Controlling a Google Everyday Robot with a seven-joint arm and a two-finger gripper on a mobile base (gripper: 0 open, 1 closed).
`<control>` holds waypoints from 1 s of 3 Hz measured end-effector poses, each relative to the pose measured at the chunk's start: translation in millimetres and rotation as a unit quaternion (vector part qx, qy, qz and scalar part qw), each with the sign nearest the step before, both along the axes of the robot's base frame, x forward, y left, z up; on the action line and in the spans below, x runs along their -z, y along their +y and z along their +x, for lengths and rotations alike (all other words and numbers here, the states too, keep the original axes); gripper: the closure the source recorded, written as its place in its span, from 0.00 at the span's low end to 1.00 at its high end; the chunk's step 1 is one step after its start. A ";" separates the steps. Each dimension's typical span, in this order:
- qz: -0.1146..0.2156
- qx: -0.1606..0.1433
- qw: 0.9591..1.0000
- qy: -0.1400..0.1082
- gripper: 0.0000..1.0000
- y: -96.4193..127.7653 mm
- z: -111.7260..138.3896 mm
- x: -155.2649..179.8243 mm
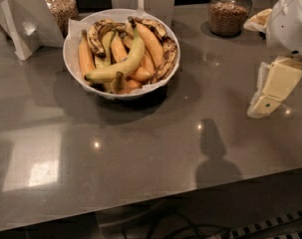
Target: Pick banana from white bowl
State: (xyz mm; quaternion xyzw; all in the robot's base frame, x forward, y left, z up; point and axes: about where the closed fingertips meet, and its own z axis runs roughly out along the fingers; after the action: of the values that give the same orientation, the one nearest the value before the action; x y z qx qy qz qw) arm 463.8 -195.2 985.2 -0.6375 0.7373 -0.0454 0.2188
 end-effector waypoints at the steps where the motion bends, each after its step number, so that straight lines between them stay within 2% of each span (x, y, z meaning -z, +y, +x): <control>1: 0.018 -0.077 0.996 -0.035 0.00 24.6 25.1 -5.8; 2: 0.039 -0.174 0.982 -0.068 0.00 55.7 48.5 -16.1; 3: 0.029 -0.192 0.978 -0.077 0.00 55.1 48.1 -17.6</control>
Offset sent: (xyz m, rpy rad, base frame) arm 0.0735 0.0906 0.0305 0.1265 -0.2262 0.6121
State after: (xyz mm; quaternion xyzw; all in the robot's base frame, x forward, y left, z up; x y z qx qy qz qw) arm 511.9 -140.1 1002.8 -0.7551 0.5835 -0.0303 0.2975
